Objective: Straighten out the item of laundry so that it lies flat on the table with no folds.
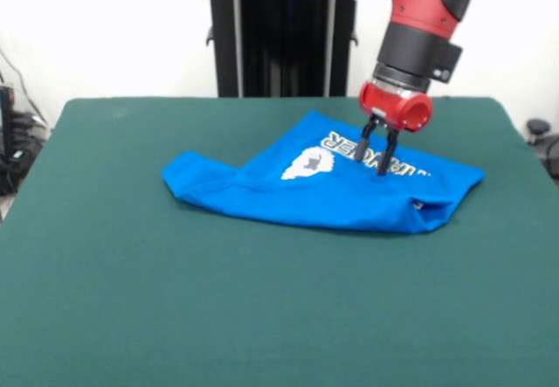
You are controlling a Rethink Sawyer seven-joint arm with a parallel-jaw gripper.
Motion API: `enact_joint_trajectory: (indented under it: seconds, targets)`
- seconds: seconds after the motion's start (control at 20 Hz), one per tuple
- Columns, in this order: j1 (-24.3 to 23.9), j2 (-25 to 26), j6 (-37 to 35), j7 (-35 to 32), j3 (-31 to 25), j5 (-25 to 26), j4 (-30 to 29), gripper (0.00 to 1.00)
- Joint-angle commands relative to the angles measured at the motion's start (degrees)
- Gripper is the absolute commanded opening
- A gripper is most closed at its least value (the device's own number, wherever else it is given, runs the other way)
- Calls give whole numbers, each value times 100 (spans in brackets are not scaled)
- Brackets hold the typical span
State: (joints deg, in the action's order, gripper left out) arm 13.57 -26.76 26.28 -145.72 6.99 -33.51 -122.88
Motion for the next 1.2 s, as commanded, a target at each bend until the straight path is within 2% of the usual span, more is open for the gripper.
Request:
enact_joint_trajectory:
  seconds: [0.05,0.7,1.0,1.2]
  targets:
    - [182,119,-366,-776,-359,-367,519,100]
    - [203,735,312,-1011,-439,-181,770,100]
    - [99,891,542,-1131,-466,95,809,100]
    - [123,884,564,-1141,-486,58,774,100]
